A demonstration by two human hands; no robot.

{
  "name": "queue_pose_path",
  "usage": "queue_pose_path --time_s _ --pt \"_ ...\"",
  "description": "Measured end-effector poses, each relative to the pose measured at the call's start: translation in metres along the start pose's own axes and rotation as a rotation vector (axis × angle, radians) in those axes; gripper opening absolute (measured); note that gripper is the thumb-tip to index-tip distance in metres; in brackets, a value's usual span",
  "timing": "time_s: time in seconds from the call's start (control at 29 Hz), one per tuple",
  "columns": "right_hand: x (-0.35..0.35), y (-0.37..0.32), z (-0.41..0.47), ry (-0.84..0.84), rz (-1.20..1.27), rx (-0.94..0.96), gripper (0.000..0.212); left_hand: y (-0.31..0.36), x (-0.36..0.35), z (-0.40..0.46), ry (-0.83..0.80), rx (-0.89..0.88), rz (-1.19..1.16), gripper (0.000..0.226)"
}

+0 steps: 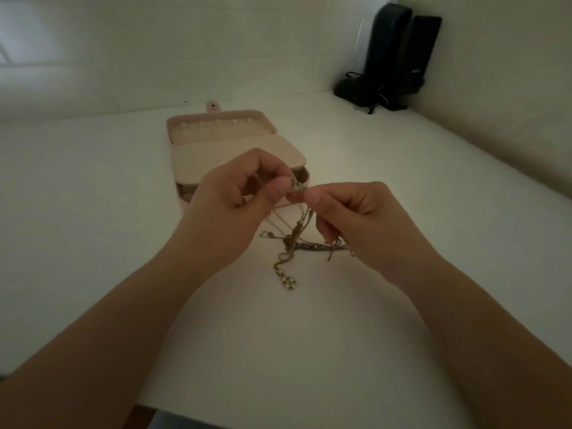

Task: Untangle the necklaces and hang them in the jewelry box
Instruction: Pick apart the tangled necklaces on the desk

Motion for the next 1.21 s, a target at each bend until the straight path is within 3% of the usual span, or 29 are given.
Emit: queue_pose_path --time_s 0.17,0.31,0.48,0.59,0.72,0.86,0.97,1.1,1.21 --pt "0.001 0.003 0.000 0.028 -0.136 0.012 0.016 -0.006 -0.003 -0.002 -0.030 0.103 -0.128 0.010" --pt "0.005 0.012 0.004 0.072 -0.427 -0.073 0.010 -0.006 0.004 0.001 0.125 0.205 -0.446 0.018" --pt "0.017 0.020 0.006 0.087 -0.455 -0.193 0.011 -0.005 0.019 0.003 0.285 0.245 -0.586 0.017" --pt "0.023 0.022 0.007 0.109 -0.394 -0.197 0.011 -0.005 0.019 0.002 0.252 0.268 -0.580 0.021" --pt "0.012 0.017 0.003 0.006 -0.418 -0.130 0.003 -0.003 0.010 0.000 0.131 0.271 -0.562 0.018" --pt "-0.009 0.016 0.002 -0.065 -0.516 -0.046 0.034 -0.002 0.004 -0.001 0.046 0.254 -0.704 0.013" --pt "-0.022 0.013 0.003 -0.062 -0.617 0.022 0.043 0.000 -0.001 0.001 0.009 0.257 -0.848 0.013" --pt "-0.034 0.008 0.002 -0.040 -0.588 0.084 0.023 -0.001 -0.002 0.002 0.001 0.224 -0.930 0.015" --pt "-0.026 0.008 0.003 -0.083 -0.493 0.084 0.008 -0.005 0.004 0.002 0.066 0.209 -0.857 0.016"
Point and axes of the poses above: each hand's wrist, its own z-axis towards the middle knuckle, its own x-axis out of the back of the hand, y = z × x, the point moved 3 cm from there along z, towards the middle knuckle, and after that the axes turned 13 degrees about -x, right-handed, at the moved point
